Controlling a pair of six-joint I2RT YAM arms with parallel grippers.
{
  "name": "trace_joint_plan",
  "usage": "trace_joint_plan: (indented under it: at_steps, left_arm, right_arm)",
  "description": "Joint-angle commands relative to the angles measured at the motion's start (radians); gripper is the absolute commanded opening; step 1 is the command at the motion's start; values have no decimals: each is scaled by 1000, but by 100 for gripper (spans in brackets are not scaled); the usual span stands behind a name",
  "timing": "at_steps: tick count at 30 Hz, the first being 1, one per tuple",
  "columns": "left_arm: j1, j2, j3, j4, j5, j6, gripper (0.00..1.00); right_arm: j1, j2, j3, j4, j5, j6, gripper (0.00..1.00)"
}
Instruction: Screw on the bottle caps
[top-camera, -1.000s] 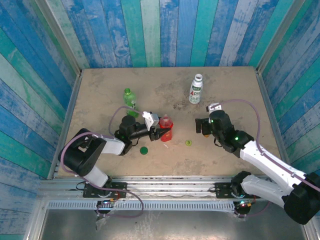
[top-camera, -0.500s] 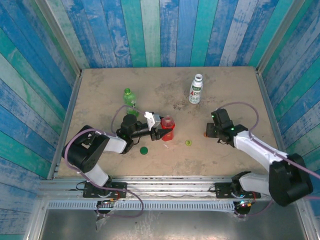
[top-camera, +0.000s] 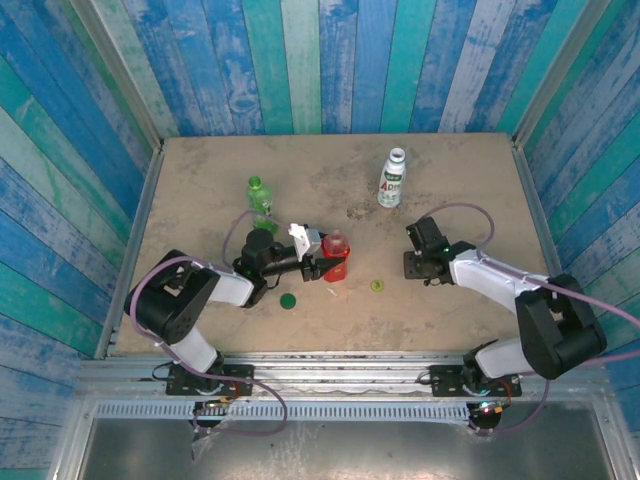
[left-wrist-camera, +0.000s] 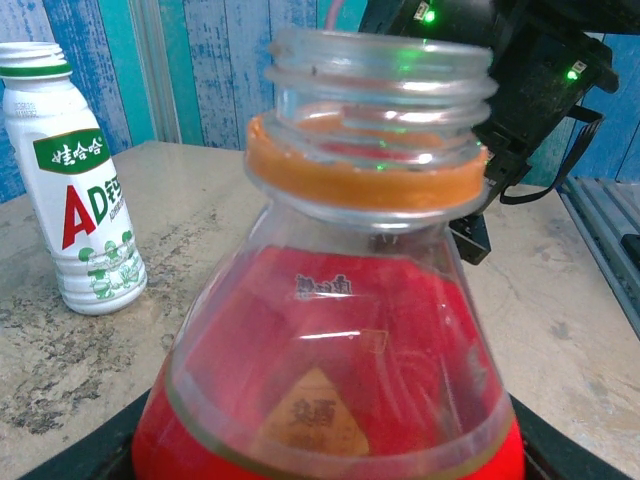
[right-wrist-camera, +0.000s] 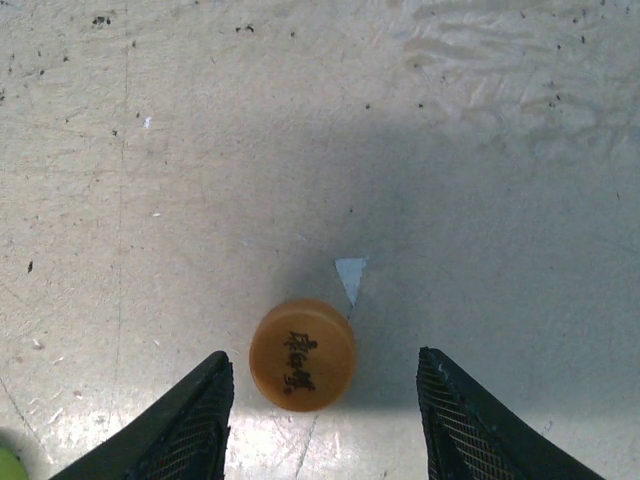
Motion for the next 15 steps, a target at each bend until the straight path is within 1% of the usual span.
trace_joint_plan:
  at_steps: [1, 9, 11, 15]
  left_arm:
    - [-3, 41, -1, -41, 7, 14, 61]
    - [-3, 41, -1, -49, 2, 19, 61]
    - [-3, 42, -1, -49, 3, 20, 61]
    - [-3, 41, -3, -41, 7, 15, 61]
  right_arm:
    - [4, 29, 15, 16, 12, -7, 49]
    - [4, 76, 16, 47, -5, -3, 45]
    - [4, 78, 16, 54, -5, -1, 43]
    - [4, 88, 19, 57, -11, -2, 40]
